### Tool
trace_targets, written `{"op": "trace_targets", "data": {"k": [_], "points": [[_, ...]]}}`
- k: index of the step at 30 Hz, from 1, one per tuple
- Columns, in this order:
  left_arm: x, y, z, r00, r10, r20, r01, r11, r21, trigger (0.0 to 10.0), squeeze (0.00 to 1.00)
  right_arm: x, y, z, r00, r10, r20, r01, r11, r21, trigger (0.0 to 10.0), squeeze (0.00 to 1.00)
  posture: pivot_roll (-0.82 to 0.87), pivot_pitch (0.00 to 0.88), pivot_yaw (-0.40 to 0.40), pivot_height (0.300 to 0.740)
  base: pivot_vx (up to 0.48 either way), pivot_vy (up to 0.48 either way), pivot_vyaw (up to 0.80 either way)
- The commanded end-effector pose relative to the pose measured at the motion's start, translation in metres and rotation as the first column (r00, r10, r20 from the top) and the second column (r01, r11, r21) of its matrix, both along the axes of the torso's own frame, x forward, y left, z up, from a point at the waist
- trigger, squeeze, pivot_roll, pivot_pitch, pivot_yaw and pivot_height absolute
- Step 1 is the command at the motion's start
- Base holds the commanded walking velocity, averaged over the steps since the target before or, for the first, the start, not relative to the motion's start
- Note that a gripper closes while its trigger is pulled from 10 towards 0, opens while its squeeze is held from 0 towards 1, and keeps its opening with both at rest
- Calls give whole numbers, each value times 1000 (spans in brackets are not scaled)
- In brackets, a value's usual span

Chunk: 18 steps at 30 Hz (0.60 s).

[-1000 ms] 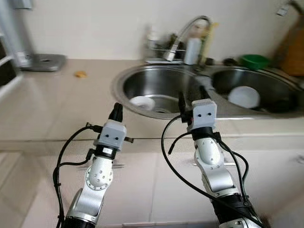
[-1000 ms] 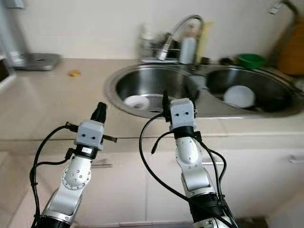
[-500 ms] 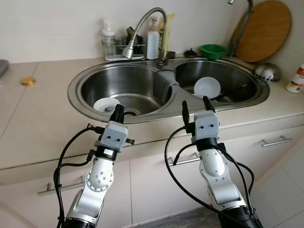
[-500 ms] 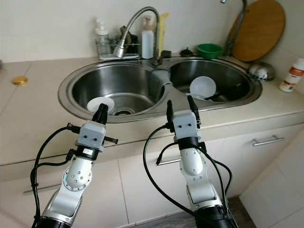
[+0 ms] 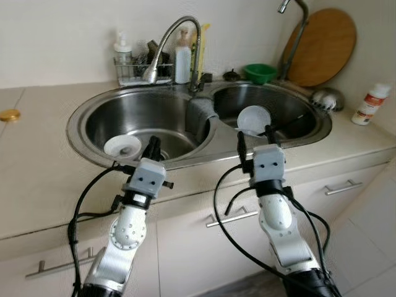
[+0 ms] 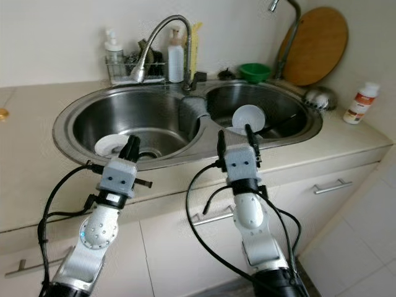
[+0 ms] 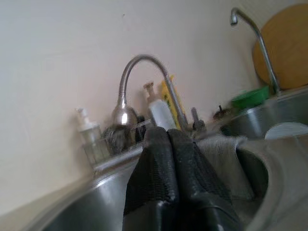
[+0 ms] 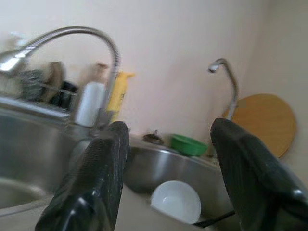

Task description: Kitchen organization

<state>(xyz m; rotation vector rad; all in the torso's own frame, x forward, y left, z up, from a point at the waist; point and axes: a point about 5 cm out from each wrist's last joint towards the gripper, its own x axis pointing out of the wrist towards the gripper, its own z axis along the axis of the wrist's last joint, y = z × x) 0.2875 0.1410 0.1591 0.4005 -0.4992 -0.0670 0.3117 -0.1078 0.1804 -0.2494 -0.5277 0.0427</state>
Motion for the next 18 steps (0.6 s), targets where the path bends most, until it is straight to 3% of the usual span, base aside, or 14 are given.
{"op": "trace_targets", "data": {"k": [1,18], "points": [[1,-12,-2,999,-42,-9,42,999,1,10000,0,-2,-12,-2,999,-45,1,45,999,2,10000,0,-46,0,4,740,0,0,-800],[1,-13,-4,998,-53,-17,53,998,17,10000,0,-3,-16,-5,997,-77,1,77,997,5,10000,0,-48,0,8,740,0,0,-800]]}}
